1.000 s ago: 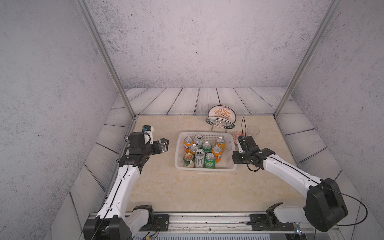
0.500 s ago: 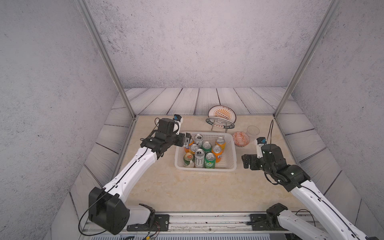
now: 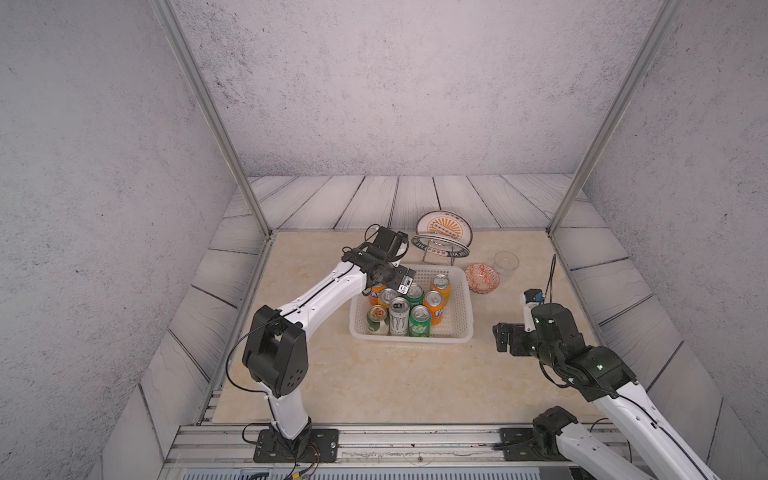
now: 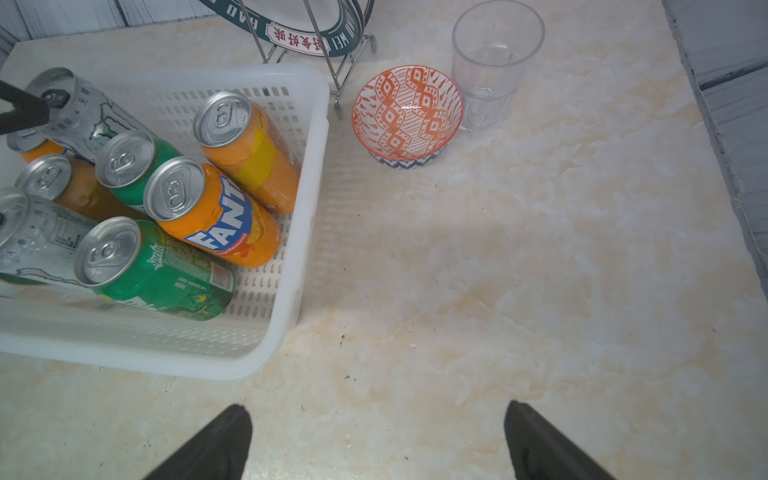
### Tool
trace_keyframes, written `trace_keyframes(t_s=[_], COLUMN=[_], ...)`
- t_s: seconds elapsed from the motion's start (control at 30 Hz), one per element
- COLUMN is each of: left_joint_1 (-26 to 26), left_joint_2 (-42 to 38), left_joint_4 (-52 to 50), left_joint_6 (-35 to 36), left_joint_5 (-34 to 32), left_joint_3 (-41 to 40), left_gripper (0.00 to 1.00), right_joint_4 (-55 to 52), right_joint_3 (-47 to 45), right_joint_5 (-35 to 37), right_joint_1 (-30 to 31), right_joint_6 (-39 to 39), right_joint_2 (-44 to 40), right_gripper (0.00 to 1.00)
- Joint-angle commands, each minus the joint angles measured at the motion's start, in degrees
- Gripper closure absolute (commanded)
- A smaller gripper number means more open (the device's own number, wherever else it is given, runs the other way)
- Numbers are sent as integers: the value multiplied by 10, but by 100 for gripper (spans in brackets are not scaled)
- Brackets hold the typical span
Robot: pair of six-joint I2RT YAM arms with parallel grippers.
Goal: Take out the drinks from the basket
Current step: Pick up the drink from the basket.
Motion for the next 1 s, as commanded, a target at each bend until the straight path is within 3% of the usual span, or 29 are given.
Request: trace_keyframes(t_s=[0.0,0.17,0.67,0.97], left_joint_1=[-1,-1,-1,-1], left_joint_2=[26,50,108,83], left_joint_4=[-30,-31,-67,-82], left_joint_6=[16,28,33,32], left_joint_5=[-14,4,28,17], left_joint_3=[30,46,97,101], left_gripper=[1,1,27,40], right_joint_4=[-10,-9,-6,0], right_joint_3=[-5,-6,-15,-14], right_joint_5=[11,12,14,13], right_joint_1=[-1,-1,-1,-1], right_joint_6=[10,6,5,1], right_joint_2=[-6,2,6,12], right_gripper=[0,1,0,1])
